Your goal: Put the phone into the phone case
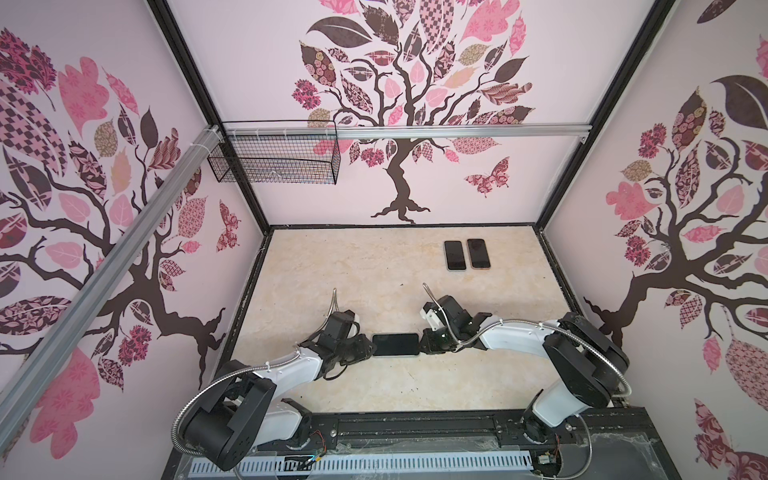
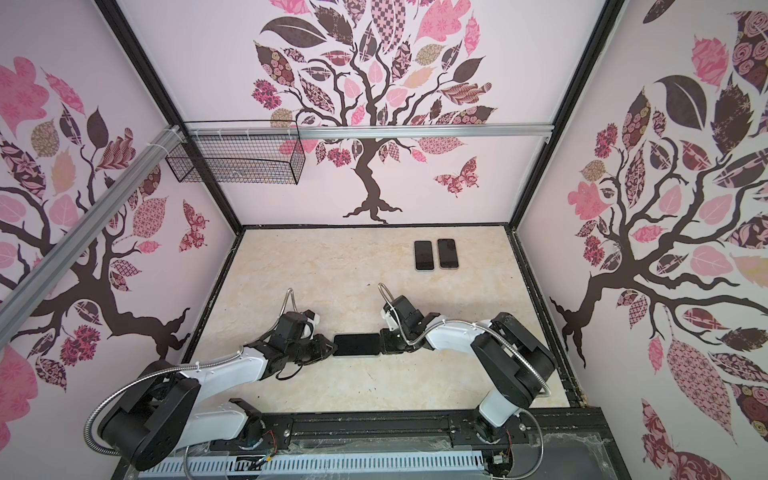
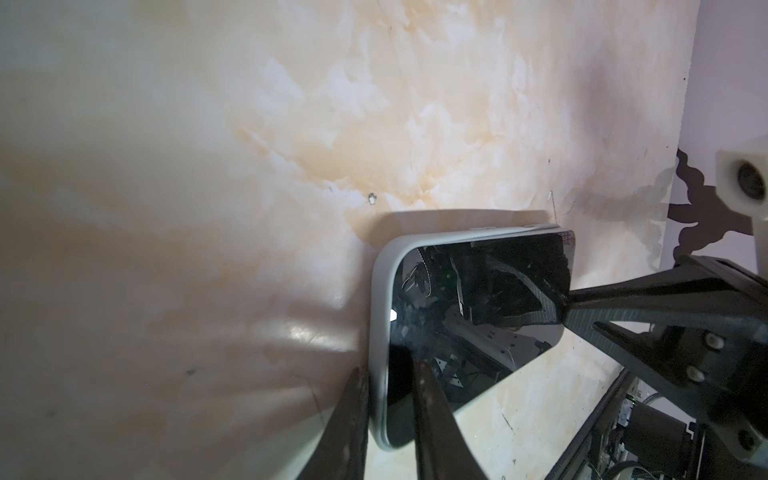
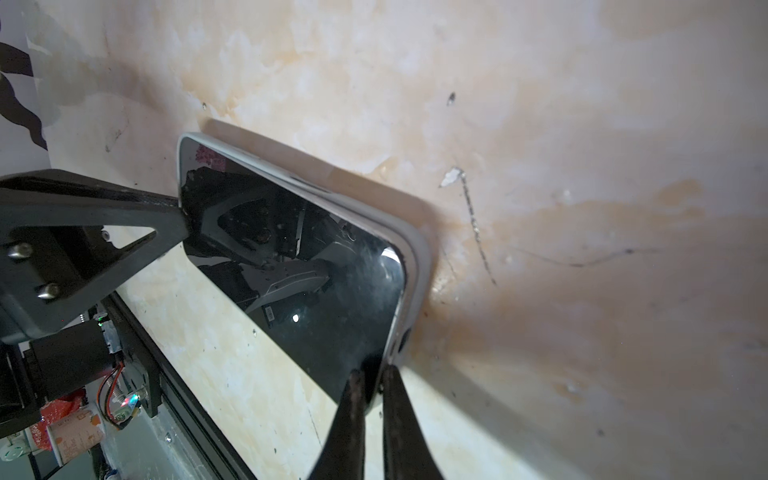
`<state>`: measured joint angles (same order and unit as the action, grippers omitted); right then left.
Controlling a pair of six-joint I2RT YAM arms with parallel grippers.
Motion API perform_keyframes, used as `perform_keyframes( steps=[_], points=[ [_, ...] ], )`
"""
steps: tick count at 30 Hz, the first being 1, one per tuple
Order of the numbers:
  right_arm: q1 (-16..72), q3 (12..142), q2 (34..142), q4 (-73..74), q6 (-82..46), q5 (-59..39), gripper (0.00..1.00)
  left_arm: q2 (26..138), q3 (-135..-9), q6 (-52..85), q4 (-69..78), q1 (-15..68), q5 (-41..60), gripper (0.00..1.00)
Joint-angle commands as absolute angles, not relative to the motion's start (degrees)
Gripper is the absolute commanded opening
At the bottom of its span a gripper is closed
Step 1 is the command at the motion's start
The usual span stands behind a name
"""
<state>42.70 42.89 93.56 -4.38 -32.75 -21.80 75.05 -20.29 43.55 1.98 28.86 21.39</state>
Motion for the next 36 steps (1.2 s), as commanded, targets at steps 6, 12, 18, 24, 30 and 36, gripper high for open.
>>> perform_keyframes(
  steps=[6,12,18,24,30,36],
  points=[
    [50.29,41.84,105.74,-0.75,-30.85,-17.81,0.11,80.06,-18.65,43.68,2.76,32.54,27.82,0.19],
    [51.24,42.18,107.19,-1.36,-30.88,-15.4,0.12,80.35,-18.63,43.63,2.74,32.75,27.86,0.18],
    [52.51,43.05,109.87,-1.67,-30.85,-13.51,0.13,80.58,-18.26,43.73,2.75,32.91,27.77,0.18],
    [53.94,44.02,112.48,-2.13,-30.85,-12.01,0.12,80.54,-18.02,43.86,2.98,32.99,27.77,0.18],
    [55.0,44.56,114.27,-2.32,-31.06,-10.95,0.12,80.79,-18.04,43.95,3.08,33.07,27.64,0.18],
    [55.37,44.91,114.28,-4.12,-30.94,-7.98,0.11,80.73,-17.85,44.16,3.08,33.06,27.4,0.17]
  ],
)
